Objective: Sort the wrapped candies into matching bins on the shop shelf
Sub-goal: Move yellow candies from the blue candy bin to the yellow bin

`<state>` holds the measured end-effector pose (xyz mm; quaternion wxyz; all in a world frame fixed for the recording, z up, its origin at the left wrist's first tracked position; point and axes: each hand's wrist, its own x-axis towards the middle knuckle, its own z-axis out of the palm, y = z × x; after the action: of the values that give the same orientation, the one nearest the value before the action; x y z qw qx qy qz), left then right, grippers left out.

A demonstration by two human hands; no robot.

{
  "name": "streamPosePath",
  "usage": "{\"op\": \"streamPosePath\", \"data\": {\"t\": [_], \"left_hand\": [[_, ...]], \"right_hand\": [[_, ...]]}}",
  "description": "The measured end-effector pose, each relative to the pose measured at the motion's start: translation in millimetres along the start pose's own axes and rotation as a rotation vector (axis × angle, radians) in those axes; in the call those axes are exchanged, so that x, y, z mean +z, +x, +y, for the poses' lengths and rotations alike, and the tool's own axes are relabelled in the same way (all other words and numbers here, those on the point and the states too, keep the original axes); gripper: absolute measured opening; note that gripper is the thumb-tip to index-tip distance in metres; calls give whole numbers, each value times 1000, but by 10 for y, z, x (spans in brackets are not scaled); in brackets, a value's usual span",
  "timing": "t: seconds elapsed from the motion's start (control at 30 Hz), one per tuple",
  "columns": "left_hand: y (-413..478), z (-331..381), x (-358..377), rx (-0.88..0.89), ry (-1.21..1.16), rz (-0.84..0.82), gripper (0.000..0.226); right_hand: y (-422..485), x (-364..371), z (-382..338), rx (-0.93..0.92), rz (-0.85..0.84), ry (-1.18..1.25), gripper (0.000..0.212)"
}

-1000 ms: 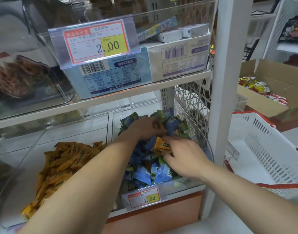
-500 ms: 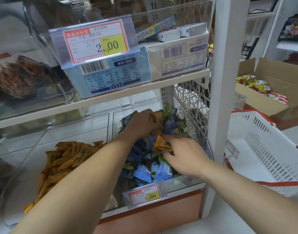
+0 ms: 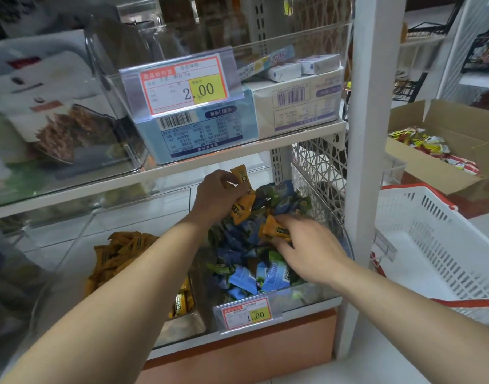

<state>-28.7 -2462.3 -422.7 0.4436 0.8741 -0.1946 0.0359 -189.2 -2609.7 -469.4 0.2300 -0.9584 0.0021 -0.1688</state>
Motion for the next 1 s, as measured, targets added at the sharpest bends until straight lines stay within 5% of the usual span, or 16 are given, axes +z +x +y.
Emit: {"op": "streamPosePath", "data": {"t": [0.13,0.27,0.4,0.63,0.73,0.87,1.0], "left_hand": [[-248,18,-173,-76,-81,8,20],[-655,39,-403,-116,-226,45,24],[-1011,-98,-771,-123,-224,126,28],[-1345,-836,-1349,-215,80,214,23],[-1405,-1110,-1476,-243,178,133,24],[-1399,-1259,-1600,-225,368,161,49],[-1373,-1215,-1644,-144,439,174,47]], "right_hand": [[3,-102,-130,65,158,168,18],[10,-170,-323,145,84,513,6],[85,-50,-697,160,-84,629,32],[474,433,-1523,28,-224,395,42],[630,641,-1734,-39,-217,83,33],[694,741,-1843,-123,-220,-297,55],[518,473,-1757,-137,-208,-214,60]]}}
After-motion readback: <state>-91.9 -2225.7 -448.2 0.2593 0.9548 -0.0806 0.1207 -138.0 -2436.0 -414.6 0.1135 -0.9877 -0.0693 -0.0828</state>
